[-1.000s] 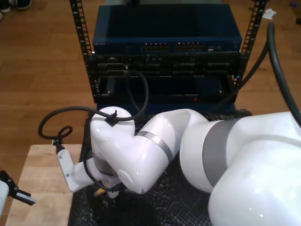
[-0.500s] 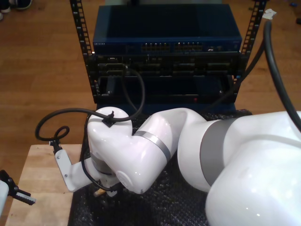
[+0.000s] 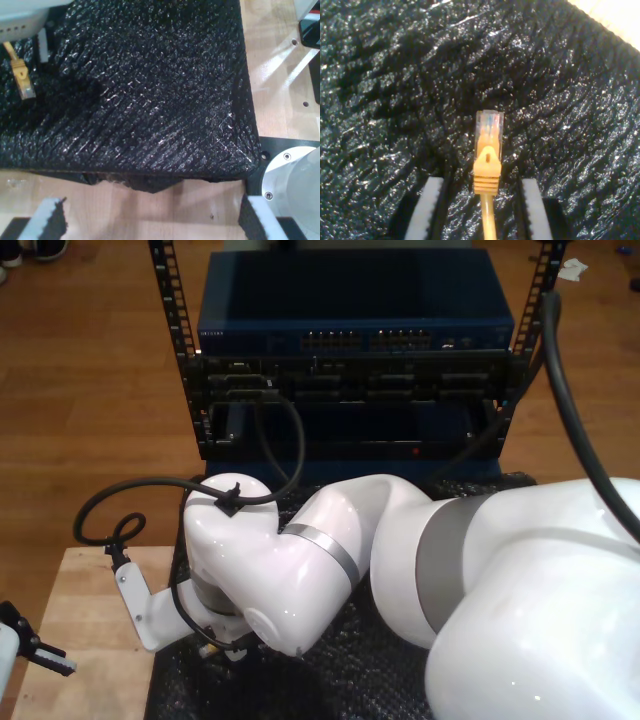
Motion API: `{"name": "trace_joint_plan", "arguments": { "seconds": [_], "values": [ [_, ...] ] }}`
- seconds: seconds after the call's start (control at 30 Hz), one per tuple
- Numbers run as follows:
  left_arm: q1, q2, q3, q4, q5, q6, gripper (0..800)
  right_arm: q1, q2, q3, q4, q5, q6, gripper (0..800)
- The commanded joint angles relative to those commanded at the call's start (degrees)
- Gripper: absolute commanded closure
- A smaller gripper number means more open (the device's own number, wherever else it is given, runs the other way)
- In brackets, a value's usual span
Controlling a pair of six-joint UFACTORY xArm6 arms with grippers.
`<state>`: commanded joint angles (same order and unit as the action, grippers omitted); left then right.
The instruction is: Grab the cable and plug it in
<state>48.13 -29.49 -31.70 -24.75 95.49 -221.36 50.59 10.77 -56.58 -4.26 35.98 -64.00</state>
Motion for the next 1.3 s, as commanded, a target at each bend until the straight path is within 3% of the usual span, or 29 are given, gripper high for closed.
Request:
{"name": "trace_joint_plan", "arguments": {
  "seconds": [0.5,0.6,0.87,1.13,1.3],
  "values": [
    [0.00,0.00,-0.09,0.00,0.00,0.00,0,0.44,0.00,0.26,0.00,-1.32,0.00,625],
    [-0.09,0.00,-0.09,0.00,0.00,0.00,0,0.44,0.00,0.35,-0.09,-1.32,0.00,703],
    [0.00,0.00,-0.09,0.00,0.09,0.00,0,0.70,0.09,0.62,0.00,-1.49,0.00,782],
    [-0.09,0.00,-0.35,-0.09,0.53,-0.09,0,-0.26,-1.05,0.53,0.26,-0.79,-0.09,796],
    [-0.26,0.09,-0.35,-0.53,0.79,-0.70,0,-5.80,-3.34,0.62,1.05,2.81,-0.09,796]
  ]
}}
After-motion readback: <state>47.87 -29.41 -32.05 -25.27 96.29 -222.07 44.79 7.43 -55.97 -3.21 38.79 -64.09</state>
